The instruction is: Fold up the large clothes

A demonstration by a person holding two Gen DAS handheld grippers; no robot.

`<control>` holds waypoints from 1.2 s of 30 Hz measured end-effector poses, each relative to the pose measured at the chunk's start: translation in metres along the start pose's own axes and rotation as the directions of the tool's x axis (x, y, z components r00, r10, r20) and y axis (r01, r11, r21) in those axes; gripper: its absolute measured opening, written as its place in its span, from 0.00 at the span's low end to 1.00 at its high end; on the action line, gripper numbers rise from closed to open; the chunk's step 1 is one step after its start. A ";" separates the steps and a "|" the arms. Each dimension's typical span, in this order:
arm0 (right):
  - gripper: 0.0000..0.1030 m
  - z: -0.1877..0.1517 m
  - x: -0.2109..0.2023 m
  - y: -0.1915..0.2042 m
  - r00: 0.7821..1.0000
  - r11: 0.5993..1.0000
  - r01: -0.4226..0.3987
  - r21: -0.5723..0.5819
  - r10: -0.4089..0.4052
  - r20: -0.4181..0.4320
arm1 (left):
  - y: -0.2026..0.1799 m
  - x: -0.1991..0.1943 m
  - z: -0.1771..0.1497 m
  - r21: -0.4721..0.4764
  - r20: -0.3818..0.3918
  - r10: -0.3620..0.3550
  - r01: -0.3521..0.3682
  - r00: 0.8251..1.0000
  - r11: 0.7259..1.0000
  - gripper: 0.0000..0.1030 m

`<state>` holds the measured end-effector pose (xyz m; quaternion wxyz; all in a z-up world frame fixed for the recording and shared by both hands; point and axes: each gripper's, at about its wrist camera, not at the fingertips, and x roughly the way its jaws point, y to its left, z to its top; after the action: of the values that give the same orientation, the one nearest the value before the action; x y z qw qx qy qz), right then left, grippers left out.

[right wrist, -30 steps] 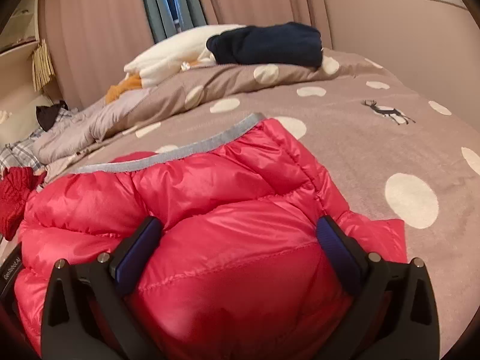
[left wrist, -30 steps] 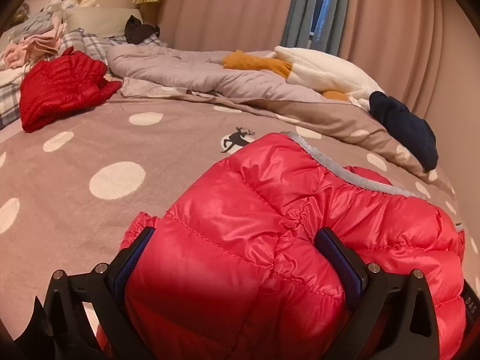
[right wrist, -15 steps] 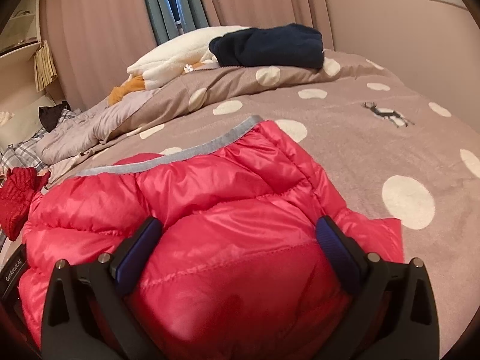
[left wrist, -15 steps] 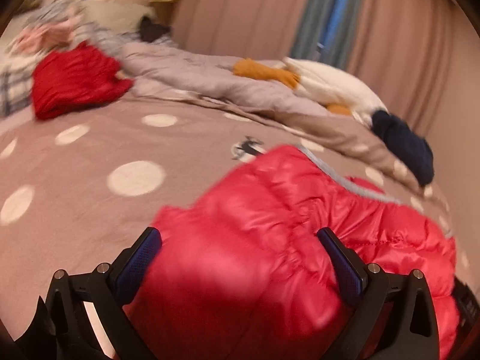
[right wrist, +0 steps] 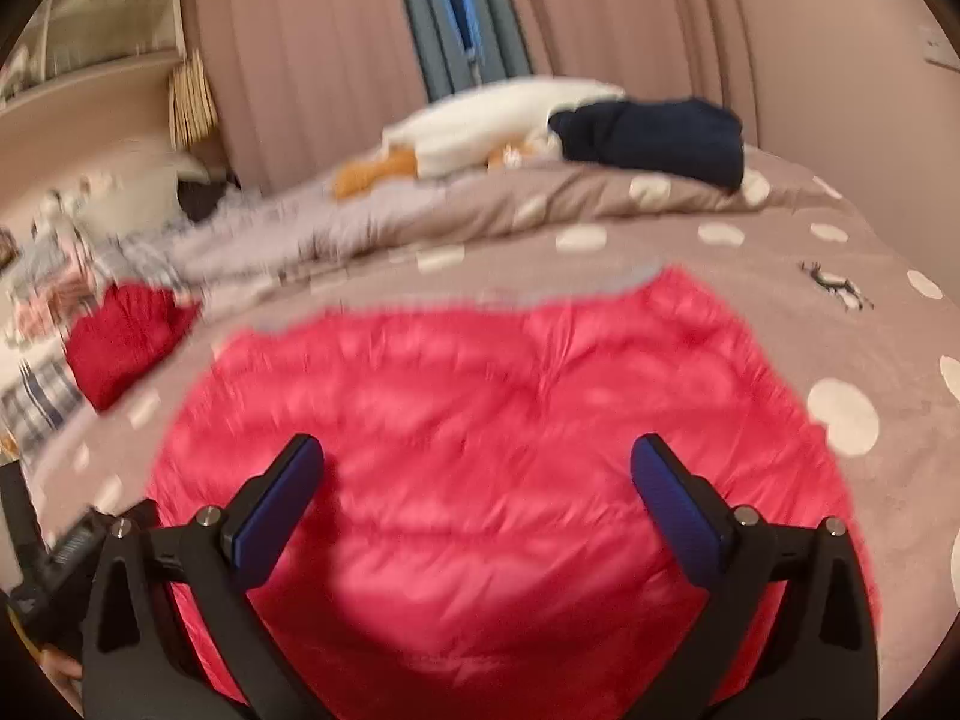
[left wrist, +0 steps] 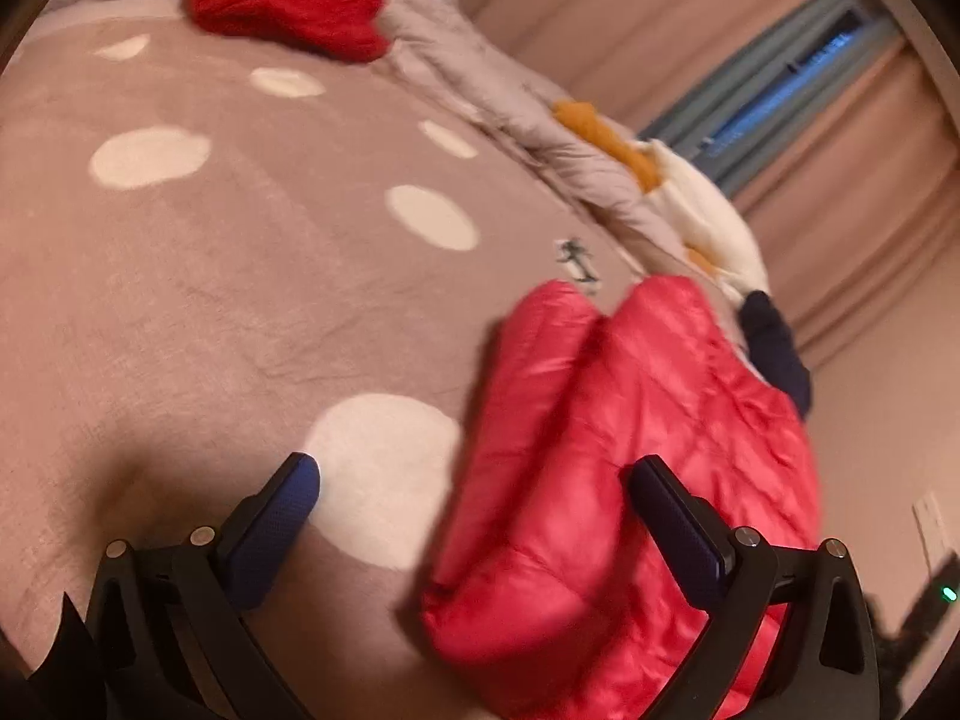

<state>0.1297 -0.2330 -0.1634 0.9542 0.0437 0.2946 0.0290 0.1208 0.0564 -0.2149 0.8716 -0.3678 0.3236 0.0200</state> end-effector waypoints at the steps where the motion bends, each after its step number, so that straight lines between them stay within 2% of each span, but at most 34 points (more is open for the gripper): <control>1: 1.00 -0.003 0.007 0.003 0.999 0.999 0.045 -0.029 -0.045 -0.012 | -0.005 0.005 0.000 0.005 -0.054 -0.088 0.089 0.995 0.996 0.99; 3: 1.00 -0.006 0.015 -0.001 0.996 0.996 0.086 -0.021 -0.086 -0.029 | -0.014 0.021 -0.007 -0.033 -0.165 -0.247 0.245 0.955 0.969 0.99; 6: 1.00 -0.009 0.036 -0.014 0.992 0.996 0.085 0.021 -0.083 -0.093 | -0.034 0.037 -0.016 0.074 -0.150 -0.166 0.179 0.975 0.981 0.99; 8: 1.00 -0.013 0.047 -0.011 0.986 0.994 0.103 -0.039 -0.107 -0.131 | -0.046 0.047 -0.018 0.114 -0.132 -0.138 0.154 0.982 0.981 0.99; 11: 1.00 -0.016 0.059 0.000 0.975 0.980 0.147 -0.133 -0.166 -0.147 | -0.051 0.059 -0.014 0.067 -0.137 -0.171 0.182 0.976 0.981 0.99; 14: 1.00 -0.013 0.075 -0.003 0.975 0.979 0.140 -0.150 -0.162 -0.152 | -0.049 0.068 -0.006 -0.001 -0.118 -0.169 0.171 0.978 0.985 0.99; 19: 1.00 0.001 0.097 -0.003 0.977 0.979 0.098 -0.177 -0.129 -0.172 | -0.046 0.058 -0.004 -0.002 -0.016 -0.080 0.080 0.997 0.997 0.98; 22: 1.00 0.005 0.104 -0.001 0.979 0.980 0.084 -0.183 -0.115 -0.169 | -0.042 0.055 -0.004 -0.026 0.009 -0.058 0.059 0.998 0.998 0.97; 25: 1.00 0.004 0.096 0.001 0.984 0.978 0.100 -0.183 -0.124 -0.125 | -0.039 0.049 -0.007 -0.015 0.046 -0.040 0.041 0.998 0.999 0.97; 27: 1.00 0.004 0.085 -0.002 0.991 0.984 0.087 -0.156 -0.102 -0.091 | -0.040 0.052 -0.007 0.006 0.066 -0.015 0.015 0.998 1.000 0.97; 30: 1.00 0.004 0.061 -0.019 0.998 0.998 0.031 -0.051 -0.034 -0.050 | -0.041 0.054 -0.004 0.017 0.072 -0.004 0.003 0.997 1.000 0.96; 32: 0.99 0.009 0.042 -0.030 0.999 0.999 0.030 0.037 -0.029 -0.034 | -0.039 0.054 -0.004 0.011 0.073 -0.005 0.004 0.997 1.000 0.96; 34: 1.00 0.015 0.015 -0.048 1.000 0.991 -0.009 0.136 0.007 0.009 | -0.038 0.054 -0.002 0.003 0.078 -0.002 0.002 0.997 1.000 0.96; 36: 1.00 0.019 -0.010 -0.065 0.998 0.979 0.004 0.202 -0.016 0.059 | -0.038 0.052 -0.003 -0.001 0.083 0.000 0.000 0.997 1.000 0.96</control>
<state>0.1342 -0.3000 -0.1484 0.9535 0.1397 0.2671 -0.0074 0.1707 0.0164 -0.2230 0.8841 -0.3670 0.2871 0.0352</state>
